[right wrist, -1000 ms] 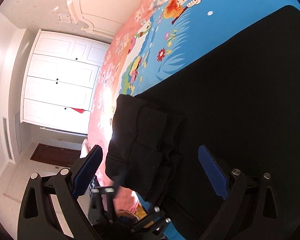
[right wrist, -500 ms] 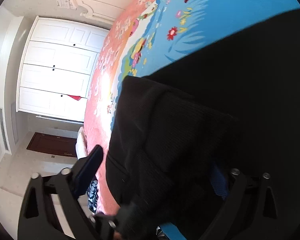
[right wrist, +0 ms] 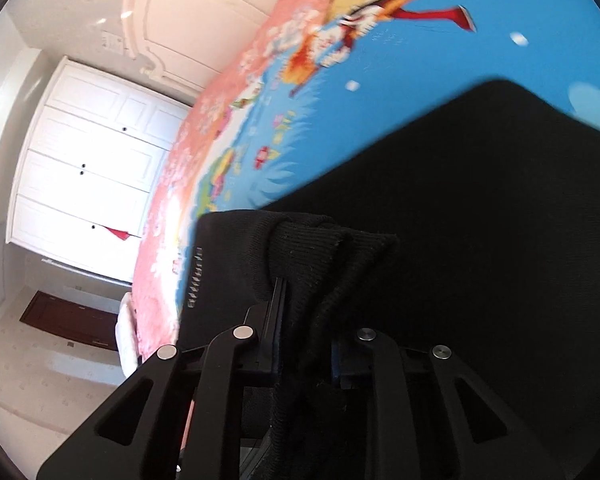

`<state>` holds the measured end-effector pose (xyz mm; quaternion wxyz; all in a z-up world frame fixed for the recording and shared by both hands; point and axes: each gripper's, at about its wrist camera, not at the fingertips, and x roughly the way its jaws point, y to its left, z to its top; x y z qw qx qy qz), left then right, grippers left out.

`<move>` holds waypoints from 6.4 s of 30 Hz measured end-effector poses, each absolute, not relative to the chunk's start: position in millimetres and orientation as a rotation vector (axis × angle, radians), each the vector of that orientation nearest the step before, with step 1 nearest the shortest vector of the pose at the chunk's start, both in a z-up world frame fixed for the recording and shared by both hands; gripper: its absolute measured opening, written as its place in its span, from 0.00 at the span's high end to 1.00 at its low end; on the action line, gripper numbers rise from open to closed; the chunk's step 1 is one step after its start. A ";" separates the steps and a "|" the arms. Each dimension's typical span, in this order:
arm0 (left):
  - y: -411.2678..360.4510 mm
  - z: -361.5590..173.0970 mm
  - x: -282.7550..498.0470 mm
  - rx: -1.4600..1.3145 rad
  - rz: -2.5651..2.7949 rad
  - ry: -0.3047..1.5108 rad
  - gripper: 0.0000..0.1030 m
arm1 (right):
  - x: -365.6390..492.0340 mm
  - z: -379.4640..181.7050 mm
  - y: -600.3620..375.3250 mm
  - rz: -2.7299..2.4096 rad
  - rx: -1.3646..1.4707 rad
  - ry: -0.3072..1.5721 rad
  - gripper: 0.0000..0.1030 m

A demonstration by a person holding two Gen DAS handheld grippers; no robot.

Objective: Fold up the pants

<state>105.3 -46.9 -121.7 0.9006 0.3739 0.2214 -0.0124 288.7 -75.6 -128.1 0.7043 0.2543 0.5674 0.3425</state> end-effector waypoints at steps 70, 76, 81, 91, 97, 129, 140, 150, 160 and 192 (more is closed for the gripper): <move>198.2 -59.5 191.1 -0.074 0.174 0.791 0.41 | 155.6 -118.5 16.3 0.335 -0.207 0.842 0.04; 206.1 -103.6 259.6 -0.098 0.196 1.037 0.32 | 157.1 -118.6 16.2 0.339 -0.209 0.846 0.04; 213.4 -110.6 252.8 -0.161 0.188 1.046 0.28 | 158.5 -119.6 15.0 0.339 -0.208 0.844 0.04; 200.8 -74.7 146.6 -0.189 0.211 0.846 0.49 | 159.6 -121.5 16.5 0.344 -0.204 0.842 0.04; 212.2 -112.9 105.3 -0.274 0.142 0.894 0.53 | 158.5 -121.2 18.2 0.343 -0.202 0.847 0.04; 218.8 -112.0 92.5 -0.266 0.174 0.822 0.29 | 246.4 -113.3 19.8 0.252 -0.244 0.897 0.15; 215.8 -106.4 73.5 -0.258 0.131 0.805 0.29 | 244.9 -114.6 18.3 0.263 -0.233 0.875 0.17; 209.3 -110.6 64.9 -0.200 0.135 0.792 0.28 | 247.6 -120.7 13.9 0.267 -0.205 0.897 0.17; 216.3 -94.4 59.8 -0.257 0.103 0.768 0.31 | 246.1 -123.0 10.9 0.274 -0.189 0.895 0.17; 223.4 -94.1 78.6 -0.557 -0.099 0.780 0.62 | 239.2 -57.3 73.2 0.644 -0.080 1.085 0.08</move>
